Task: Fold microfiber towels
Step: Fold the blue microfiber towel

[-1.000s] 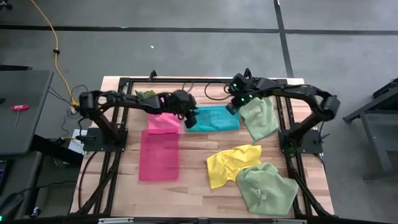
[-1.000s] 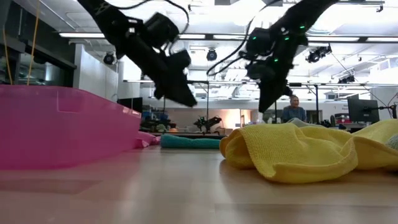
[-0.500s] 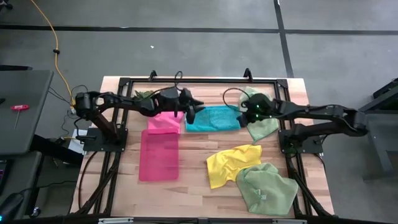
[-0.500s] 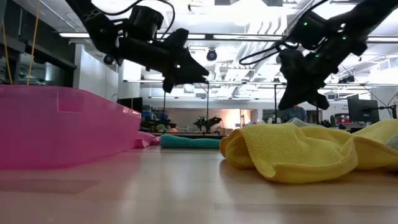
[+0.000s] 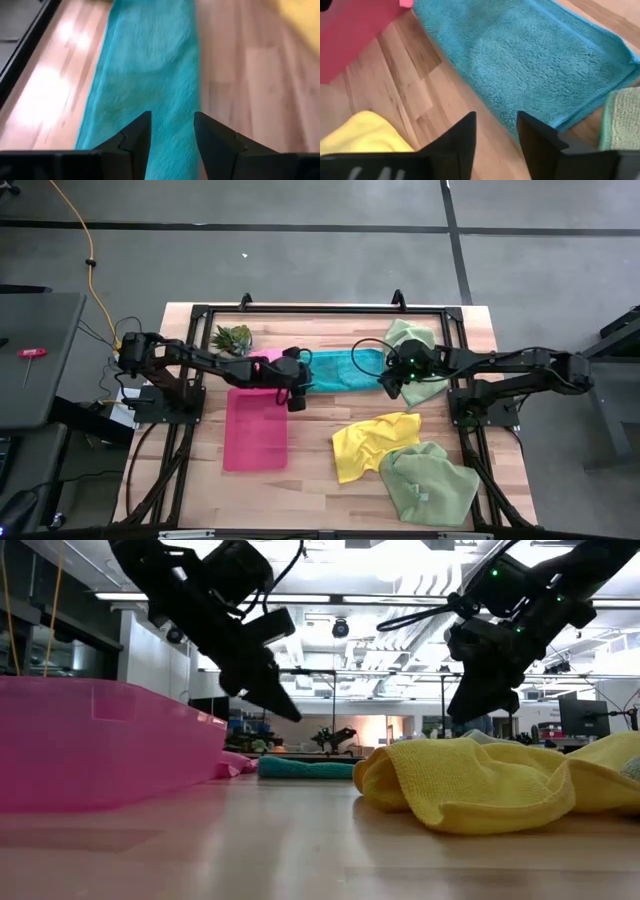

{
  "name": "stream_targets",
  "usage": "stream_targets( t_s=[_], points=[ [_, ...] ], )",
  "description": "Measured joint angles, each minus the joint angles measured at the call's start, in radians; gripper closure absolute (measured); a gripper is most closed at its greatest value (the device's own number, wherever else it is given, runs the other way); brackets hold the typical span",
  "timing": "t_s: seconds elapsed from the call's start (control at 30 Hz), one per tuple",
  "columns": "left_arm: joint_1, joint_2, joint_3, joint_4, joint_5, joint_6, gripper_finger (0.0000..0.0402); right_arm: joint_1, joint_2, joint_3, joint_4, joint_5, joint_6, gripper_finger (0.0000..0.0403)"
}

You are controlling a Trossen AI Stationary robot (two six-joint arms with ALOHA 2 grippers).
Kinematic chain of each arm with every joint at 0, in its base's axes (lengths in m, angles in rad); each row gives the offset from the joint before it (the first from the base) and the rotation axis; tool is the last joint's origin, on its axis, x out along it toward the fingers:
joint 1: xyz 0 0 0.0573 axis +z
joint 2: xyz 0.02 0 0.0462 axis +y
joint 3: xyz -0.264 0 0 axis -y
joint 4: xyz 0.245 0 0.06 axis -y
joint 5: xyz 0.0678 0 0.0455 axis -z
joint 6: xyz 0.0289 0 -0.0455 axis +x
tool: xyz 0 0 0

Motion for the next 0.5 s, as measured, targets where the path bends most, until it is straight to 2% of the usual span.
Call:
stream_targets(
  t_s=[0.1,0.27,0.5],
  points=[
    [0.007,0.016,0.047,-0.112,0.029,0.042,0.0244,-0.004,0.0,0.0,0.0,0.0,-0.011,0.0245],
    [0.023,0.072,0.172,-0.277,0.057,0.055,0.0223,-0.004,0.0,0.0,0.0,0.004,-0.018,0.024],
    [0.049,0.208,0.38,-0.614,0.12,0.026,0.0219,-0.004,0.0,0.0,-0.001,0.005,-0.017,0.024]
  ],
)
